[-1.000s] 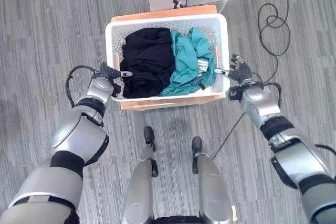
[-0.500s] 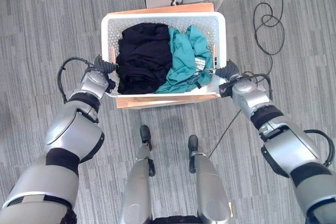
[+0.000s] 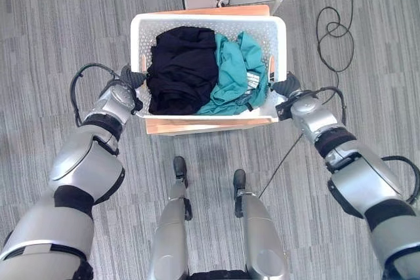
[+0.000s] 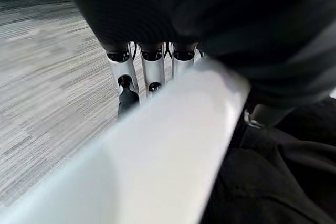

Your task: Grab the laundry basket,head to the washer,open it,put in the laundry and shut it.

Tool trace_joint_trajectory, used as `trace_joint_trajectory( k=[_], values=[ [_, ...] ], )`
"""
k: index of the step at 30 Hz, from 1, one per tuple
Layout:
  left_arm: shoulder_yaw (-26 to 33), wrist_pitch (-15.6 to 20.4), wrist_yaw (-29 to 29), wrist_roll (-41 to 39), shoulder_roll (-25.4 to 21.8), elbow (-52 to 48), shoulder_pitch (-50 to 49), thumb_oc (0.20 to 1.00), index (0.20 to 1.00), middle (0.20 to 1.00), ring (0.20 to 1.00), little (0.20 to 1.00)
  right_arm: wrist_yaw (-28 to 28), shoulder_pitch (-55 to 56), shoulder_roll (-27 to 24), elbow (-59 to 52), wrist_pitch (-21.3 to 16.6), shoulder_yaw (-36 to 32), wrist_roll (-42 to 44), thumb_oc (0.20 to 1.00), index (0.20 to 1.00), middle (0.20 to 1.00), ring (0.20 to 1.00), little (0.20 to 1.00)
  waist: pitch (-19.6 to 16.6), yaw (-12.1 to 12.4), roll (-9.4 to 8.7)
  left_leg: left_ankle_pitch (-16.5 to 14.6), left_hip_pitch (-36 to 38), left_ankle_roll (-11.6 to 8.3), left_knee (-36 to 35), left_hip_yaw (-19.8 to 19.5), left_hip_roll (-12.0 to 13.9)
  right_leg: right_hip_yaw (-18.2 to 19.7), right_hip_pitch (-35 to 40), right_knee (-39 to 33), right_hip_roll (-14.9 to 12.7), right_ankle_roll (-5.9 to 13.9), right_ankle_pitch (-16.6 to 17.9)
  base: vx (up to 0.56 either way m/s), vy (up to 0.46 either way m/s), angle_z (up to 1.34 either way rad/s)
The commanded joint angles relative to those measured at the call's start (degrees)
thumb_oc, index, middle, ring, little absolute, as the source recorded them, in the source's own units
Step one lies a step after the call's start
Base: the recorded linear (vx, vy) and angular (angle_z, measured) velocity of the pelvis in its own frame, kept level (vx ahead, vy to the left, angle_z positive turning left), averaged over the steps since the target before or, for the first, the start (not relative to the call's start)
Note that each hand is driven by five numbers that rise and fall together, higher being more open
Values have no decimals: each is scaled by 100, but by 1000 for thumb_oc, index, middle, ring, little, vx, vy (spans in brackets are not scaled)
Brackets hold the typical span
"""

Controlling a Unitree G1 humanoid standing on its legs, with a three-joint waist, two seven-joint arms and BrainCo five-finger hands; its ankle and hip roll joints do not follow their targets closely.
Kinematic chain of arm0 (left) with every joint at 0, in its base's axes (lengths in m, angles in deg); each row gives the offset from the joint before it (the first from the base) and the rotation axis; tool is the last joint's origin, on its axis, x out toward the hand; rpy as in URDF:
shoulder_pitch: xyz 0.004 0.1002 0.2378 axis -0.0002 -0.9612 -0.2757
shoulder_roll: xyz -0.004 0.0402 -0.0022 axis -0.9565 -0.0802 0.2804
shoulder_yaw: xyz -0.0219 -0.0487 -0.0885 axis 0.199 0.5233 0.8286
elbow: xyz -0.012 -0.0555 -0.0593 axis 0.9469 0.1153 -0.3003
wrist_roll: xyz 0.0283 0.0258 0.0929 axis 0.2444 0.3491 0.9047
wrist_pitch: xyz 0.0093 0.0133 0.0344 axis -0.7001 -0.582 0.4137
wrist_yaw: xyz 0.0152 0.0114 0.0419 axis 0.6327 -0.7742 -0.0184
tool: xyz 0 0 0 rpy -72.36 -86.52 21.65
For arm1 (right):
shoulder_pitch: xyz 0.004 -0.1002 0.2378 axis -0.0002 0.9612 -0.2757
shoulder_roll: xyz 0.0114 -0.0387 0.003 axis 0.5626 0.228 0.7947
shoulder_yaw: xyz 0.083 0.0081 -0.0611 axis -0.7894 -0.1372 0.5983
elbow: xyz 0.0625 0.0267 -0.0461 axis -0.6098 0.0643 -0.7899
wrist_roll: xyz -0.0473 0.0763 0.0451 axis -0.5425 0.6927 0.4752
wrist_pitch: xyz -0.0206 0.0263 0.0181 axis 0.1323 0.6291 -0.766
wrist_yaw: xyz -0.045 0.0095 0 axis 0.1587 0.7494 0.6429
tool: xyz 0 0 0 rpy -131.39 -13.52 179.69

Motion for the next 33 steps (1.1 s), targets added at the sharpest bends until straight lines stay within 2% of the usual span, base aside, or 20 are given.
trace_joint_trajectory(
  k=[1, 2, 4, 5, 9, 11, 13, 16, 17, 19, 21, 22, 24, 25, 27, 28, 30, 31, 32, 33],
  values=[
    [-284, 219, -121, 773, -80, 64, 45, 200, 200, 200, 200, 200, -236, 353, -364, -680, -268, -252, -152, 200, 200, 200, 200, 200, -47, 10, -192, -865, 243, -367, 600, -314, 270, -225, 584, -1962, -562, 303, 1630, 67, 89, 4],
    [-258, 242, -128, 898, -27, -121, -147, 200, 200, 200, 200, 200, -231, 722, -668, -1161, -308, -530, -144, 200, 200, 200, 200, 200, -155, -13, -168, -974, 415, -324, 619, -305, 231, -233, 740, -1916, -634, 332, 1596, 89, 105, 5],
    [-210, 252, -126, 925, -2, -201, -287, 200, 200, 200, 200, 200, -246, 917, -821, -1407, -310, -663, -171, 200, 200, 200, 200, 200, -202, -18, -155, -1034, 511, -299, 629, -296, 202, -236, 811, -1883, -665, 345, 1574, 75, 110, 6],
    [-108, 290, -92, 989, 61, -410, -556, 200, 200, 200, 200, 200, -309, 1453, -1176, -1822, -334, -1052, -213, 200, 200, 200, 200, 200, -286, -54, -118, -1171, 731, -244, 673, -265, 141, -237, 998, -1796, -747, 377, 1531, 91, 153, 7],
    [52, 389, 101, 929, 233, -1083, -1080, 200, 200, 200, 200, 200, -484, 2767, -1894, -2520, -309, -2085, -254, 200, 200, 200, 200, 200, -623, -165, -25, -1390, 1166, -75, 665, -227, -182, -204, 1345, -1714, -1006, 492, 1548, 84, 242, 12],
    [142, 450, 209, 750, 235, -1635, -1285, 200, 200, 200, 200, 200, -566, 3385, -2148, -2650, -285, -2627, -201, 200, 200, 200, 200, 200, -771, -236, 41, -1519, 1273, 52, 706, -182, -478, -96, 1364, -1772, -1245, 651, 1967, -57, 246, 8],
    [152, 478, 295, 685, 170, -2068, -1420, 200, 200, 200, 200, 200, -618, 3481, -2206, -2590, -257, -2701, -213, 200, 200, 200, 200, 200, -795, -228, 91, -1527, 1248, 119, 748, -91, -527, -106, 1252, -1802, -1336, 709, 2221, -170, 146, -2],
    [185, 421, 416, 635, -183, -2862, -1650, 200, 200, 200, 200, 200, -686, 3779, -2219, -2752, -238, -2899, -165, 200, 200, 200, 200, 200, -871, -66, 255, -1420, 1268, 265, 677, 97, -380, -310, 1297, -1009, -1063, 571, 1400, -179, 134, -33],
    [185, 416, 417, 635, -187, -2870, -1652, 200, 200, 200, 200, 200, -685, 3784, -2218, -2757, -237, -2904, -166, 200, 200, 200, 200, 200, -882, -59, 249, -1399, 1255, 264, 665, 104, -382, -300, 1271, -1003, -1064, 567, 1408, -142, 107, -28],
    [260, 356, 506, 568, -350, -3024, -1771, 200, 200, 200, 200, 200, -745, 3858, -2110, -2746, -225, -2890, -98, 200, 200, 200, 200, 200, -1009, 123, 316, -1291, 1304, 345, 564, 285, -275, -573, 1400, -262, -901, 469, 922, -136, 82, -36],
    [404, 301, 585, 466, -584, -3275, -2051, 200, 200, 200, 200, 200, -861, 3829, -1955, -2603, -146, -2778, -144, 200, 200, 200, 200, 200, -1295, 412, 271, -1166, 1419, 412, 361, 590, -227, -957, 1936, 230, -809, 394, 554, -117, 17, -78],
    [407, 298, 585, 466, -589, -3282, -2058, 200, 200, 200, 200, 200, -862, 3826, -1952, -2600, -147, -2772, -144, 200, 200, 200, 200, 200, -1290, 412, 266, -1166, 1432, 412, 355, 596, -231, -951, 1942, 232, -813, 395, 551, -181, -82, -91],
    [469, 306, 652, 333, -784, -3432, -2299, 200, 200, 200, 200, 200, -928, 3596, -1845, -2247, -74, -2556, -169, 200, 200, 200, 200, 200, -1573, 724, 176, -1012, 1372, 362, 255, 917, -177, -1121, 2524, 34, -840, 396, 602, -190, -111, -50],
    [474, 305, 652, 333, -790, -3436, -2305, 200, 200, 200, 200, 200, -929, 3584, -1841, -2238, -78, -2544, -168, 200, 200, 200, 200, 200, -1569, 725, 174, -1013, 1382, 362, 252, 925, -176, -1114, 2531, 25, -840, 398, 607, -162, -102, -57],
    [600, 337, 673, 217, -945, -3579, -2445, 200, 200, 200, 200, 200, -958, 3352, -1795, -2012, -23, -2369, -250, 200, 200, 200, 200, 200, -1739, 964, 97, -923, 1279, 289, 231, 1144, -87, -1217, 2964, -411, -849, 393, 531, -235, -195, -93],
    [730, 361, 675, 87, -1032, -3690, -2562, 200, 200, 200, 200, 200, -948, 3127, -1735, -1825, 45, -2162, -372, 200, 200, 200, 200, 200, -1749, 1116, 52, -850, 1238, 87, 246, 1250, 104, -1260, 3043, -781, -839, 385, 213, -296, -324, -87],
    [867, 392, 644, -25, -1183, -3789, -2625, 200, 200, 200, 200, 200, -1010, 2921, -1715, -1706, 117, -1956, -473, 200, 200, 200, 200, 200, -1774, 1173, 17, -660, 1156, -94, 298, 1418, 444, -1321, 3240, -1330, -661, 353, 7, -278, -449, -128],
    [951, 361, 664, -129, -1232, -3808, -2673, 200, 200, 200, 200, 200, -1010, 2994, -1798, -1857, 150, -1954, -495, 200, 200, 200, 200, 200, -1713, 1105, 17, -307, 1097, -314, 296, 1394, 813, -1140, 3257, -1513, -288, 174, -192, -236, -505, -146],
    [1016, 353, 646, -157, -1205, -3762, -2678, 200, 200, 200, 200, 200, -1017, 3035, -1859, -1973, 151, -1949, -503, 200, 200, 200, 200, 200, -1690, 1055, 45, -153, 1166, -415, 182, 1393, 978, -1116, 3258, -1600, -129, 103, -203, -273, -470, -113],
    [1057, 361, 631, -159, -1221, -3682, -2687, 200, 200, 200, 200, 200, -1029, 3033, -1904, -2024, 129, -1930, -510, 200, 200, 200, 200, 200, -1666, 1019, 98, 33, 1176, -400, 79, 1461, 1140, -1117, 3235, -1692, 26, 63, -134, -231, -310, -52]
  ],
)
